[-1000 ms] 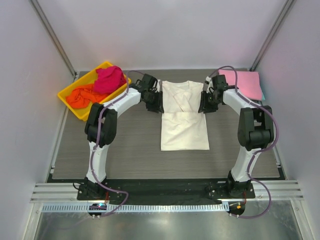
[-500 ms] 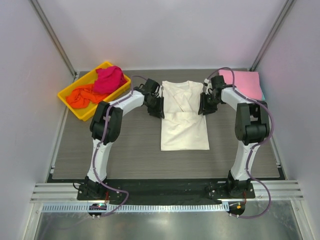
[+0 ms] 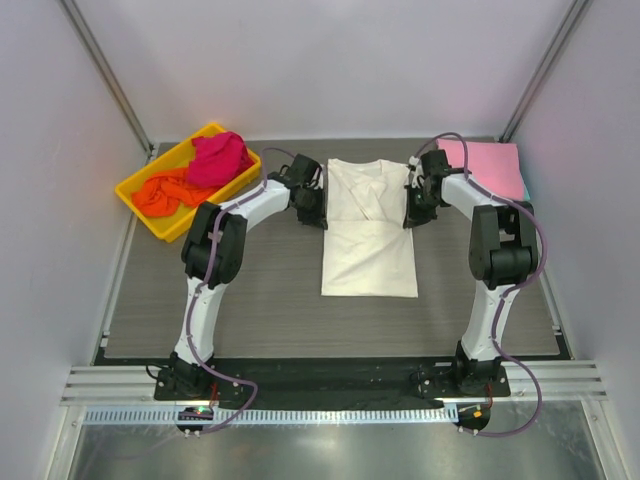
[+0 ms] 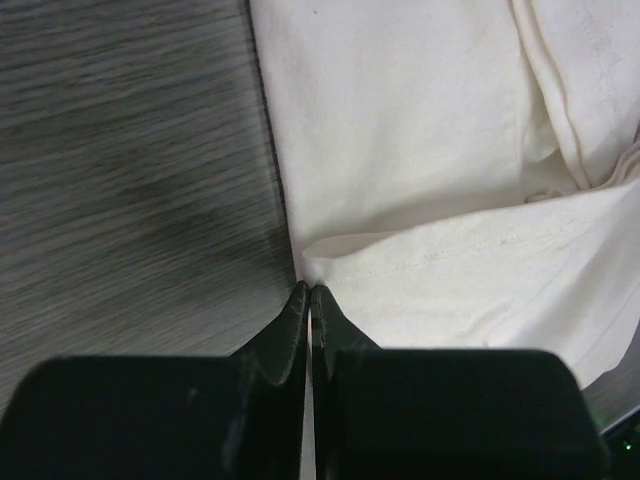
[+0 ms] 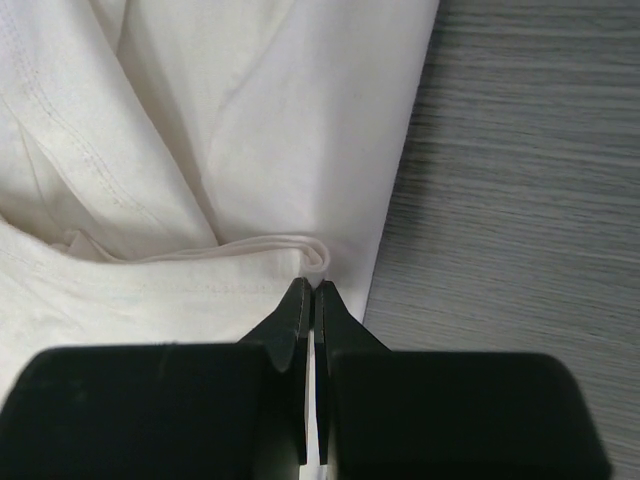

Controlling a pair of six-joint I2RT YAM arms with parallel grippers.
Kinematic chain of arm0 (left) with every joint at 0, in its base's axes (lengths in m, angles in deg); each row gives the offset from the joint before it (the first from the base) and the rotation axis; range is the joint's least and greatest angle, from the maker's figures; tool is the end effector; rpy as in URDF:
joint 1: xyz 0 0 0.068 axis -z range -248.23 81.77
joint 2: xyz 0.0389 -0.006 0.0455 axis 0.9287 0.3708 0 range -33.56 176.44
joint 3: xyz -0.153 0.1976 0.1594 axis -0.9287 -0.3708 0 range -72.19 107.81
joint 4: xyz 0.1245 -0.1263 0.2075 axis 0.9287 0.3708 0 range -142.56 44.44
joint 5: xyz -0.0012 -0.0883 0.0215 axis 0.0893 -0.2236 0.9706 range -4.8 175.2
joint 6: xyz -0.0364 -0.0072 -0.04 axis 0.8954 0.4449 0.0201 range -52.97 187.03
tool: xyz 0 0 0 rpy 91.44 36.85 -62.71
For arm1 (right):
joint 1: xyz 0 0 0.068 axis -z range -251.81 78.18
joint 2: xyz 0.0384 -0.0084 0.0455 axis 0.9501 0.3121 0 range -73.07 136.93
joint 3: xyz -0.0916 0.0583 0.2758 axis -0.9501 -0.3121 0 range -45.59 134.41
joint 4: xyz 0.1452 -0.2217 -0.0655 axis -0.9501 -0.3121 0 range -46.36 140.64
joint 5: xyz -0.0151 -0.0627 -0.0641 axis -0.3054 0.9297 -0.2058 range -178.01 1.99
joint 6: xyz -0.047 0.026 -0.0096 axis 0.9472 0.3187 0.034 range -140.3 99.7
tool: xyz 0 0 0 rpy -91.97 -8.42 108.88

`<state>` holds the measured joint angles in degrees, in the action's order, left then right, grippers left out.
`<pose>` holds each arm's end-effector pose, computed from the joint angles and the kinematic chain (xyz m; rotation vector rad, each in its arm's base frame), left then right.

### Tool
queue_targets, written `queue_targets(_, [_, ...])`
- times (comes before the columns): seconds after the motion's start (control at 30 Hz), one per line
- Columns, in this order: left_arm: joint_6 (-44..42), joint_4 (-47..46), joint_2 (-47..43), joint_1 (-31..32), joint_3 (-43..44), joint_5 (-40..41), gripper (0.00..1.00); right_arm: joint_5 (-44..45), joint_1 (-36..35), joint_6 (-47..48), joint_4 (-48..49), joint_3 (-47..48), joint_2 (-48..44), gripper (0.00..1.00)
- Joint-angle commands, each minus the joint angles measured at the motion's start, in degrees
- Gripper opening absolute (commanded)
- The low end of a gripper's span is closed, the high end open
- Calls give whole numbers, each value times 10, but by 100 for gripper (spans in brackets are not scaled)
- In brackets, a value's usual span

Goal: Fold and stack the t-shirts
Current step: Fold the tshirt

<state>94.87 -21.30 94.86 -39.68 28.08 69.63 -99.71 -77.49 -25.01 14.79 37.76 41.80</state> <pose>0.4432 -0.2524 0.1770 0.1185 2.7169 -0.6786 0.4313 0.0502 0.1903 -0.0797 2.7480 0.3302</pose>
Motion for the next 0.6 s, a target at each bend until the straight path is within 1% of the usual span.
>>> queue_targets(0.0, [20, -32, -6, -1, -1, 33, 0, 50, 6, -3, 22, 5, -26, 1])
queue_targets(0.13, [20, -40, 4, -2, -7, 50, 0, 61, 5, -10, 40, -7, -19, 1])
queue_targets(0.2, [19, -39, 13, -3, 2, 42, 0, 77, 6, -14, 47, -10, -19, 2])
queue_targets(0.23, [19, -39, 17, -3, 6, 34, 0, 84, 5, -15, 50, -10, -19, 6])
queue_targets(0.3, [20, -39, 20, -3, 13, 20, 1, 85, 5, -20, 50, -5, -21, 10])
queue_targets(0.33, [23, -40, 19, -4, 15, 18, 2, 85, 6, -25, 49, 0, -25, 16])
queue_targets(0.4, [23, -36, 10, -4, 23, 17, 11, 92, 5, -44, 42, 7, -39, 25])
queue_targets(0.43, [22, -30, 4, -4, 27, 19, 21, 99, 6, -50, 20, 19, -46, 33])
queue_targets(0.53, [17, 10, -19, -4, 47, 41, 26, 102, 5, -71, -34, 34, -78, 39])
queue_targets(0.57, [14, 26, -26, -4, 48, 43, 29, 87, 5, -74, -45, 34, -93, 40])
